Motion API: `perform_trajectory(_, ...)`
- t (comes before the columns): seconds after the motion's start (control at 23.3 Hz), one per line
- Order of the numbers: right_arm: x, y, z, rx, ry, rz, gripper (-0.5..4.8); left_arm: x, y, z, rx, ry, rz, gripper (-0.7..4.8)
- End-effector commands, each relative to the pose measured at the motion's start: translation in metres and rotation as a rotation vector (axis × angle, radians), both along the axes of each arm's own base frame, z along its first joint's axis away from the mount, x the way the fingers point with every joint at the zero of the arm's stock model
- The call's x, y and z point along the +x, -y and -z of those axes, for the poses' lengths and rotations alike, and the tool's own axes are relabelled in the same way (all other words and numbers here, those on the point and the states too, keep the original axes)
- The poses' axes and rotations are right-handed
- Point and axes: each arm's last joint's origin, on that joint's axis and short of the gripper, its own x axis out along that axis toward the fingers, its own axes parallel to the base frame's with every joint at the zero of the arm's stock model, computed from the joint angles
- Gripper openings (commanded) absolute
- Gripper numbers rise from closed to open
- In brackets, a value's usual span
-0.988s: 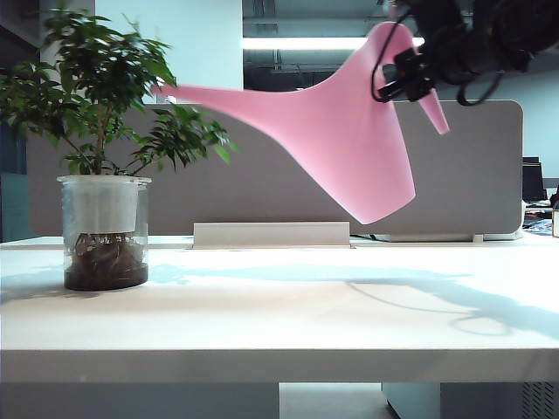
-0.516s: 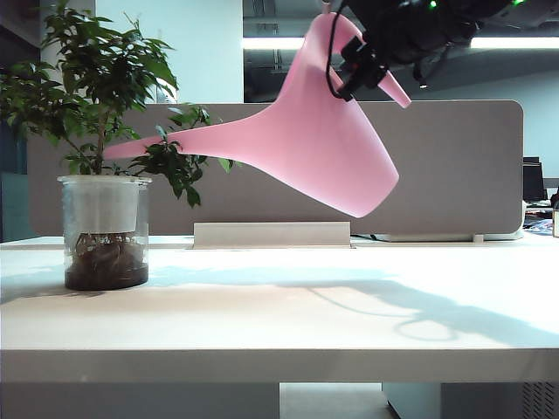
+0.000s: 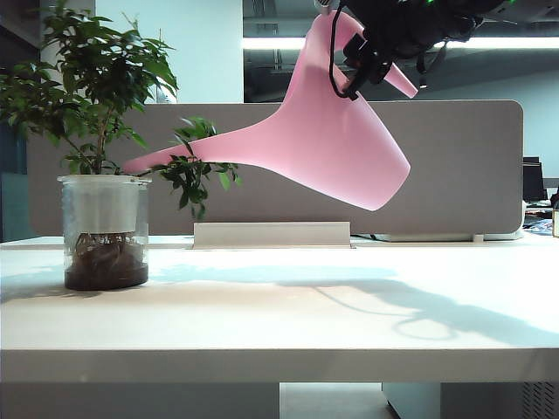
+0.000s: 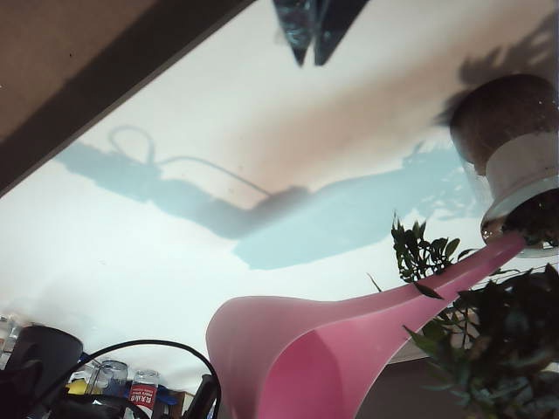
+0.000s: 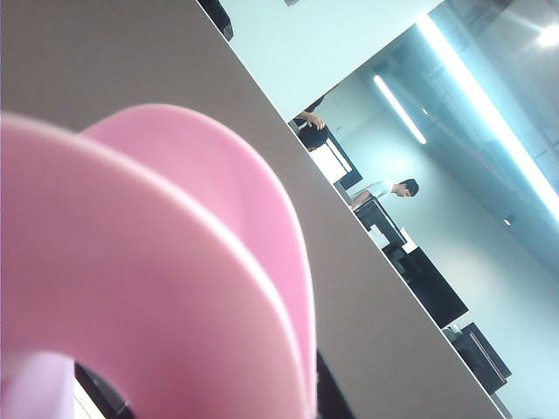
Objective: Pick up the watering can from the table, water the potted plant, and put the can back.
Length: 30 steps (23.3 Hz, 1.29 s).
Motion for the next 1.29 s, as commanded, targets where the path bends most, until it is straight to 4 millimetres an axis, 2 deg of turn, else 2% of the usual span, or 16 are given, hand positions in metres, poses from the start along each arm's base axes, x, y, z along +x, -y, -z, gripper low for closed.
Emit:
perform_trajectory(0.04, -0.004, 0.001, -0.023, 0.05, 0.108, 0.0, -0.06, 0.0, 0.0, -0.001, -0.006, 0.005, 0.002, 0.03)
perform_trajectory(0.69, -0.003, -0.002, -0.018, 0.054, 0.041, 0.021, -0.06, 0.0, 0.0, -0.001, -0.006, 0.005, 0.002, 0.03)
perform_trajectory(0.77, -0.003, -0.001, -0.017, 0.125, 0.018, 0.011, -0.06, 0.0, 0.0, -0.001, -0.006, 0.005, 0.001, 0.03)
perform_trajectory(0.99, -0.002, -0.001, -0.016, 0.173, -0.015, 0.022, -0.06, 0.0, 0.0, -0.001, -0.006, 0.005, 0.002, 0.03)
perform_trajectory(1.29, -0.003, 0.003, 0.002, 0.435, -0.14, 0.087, -0.06, 0.0, 0.0, -0.001, -0.006, 0.005, 0.001, 0.03)
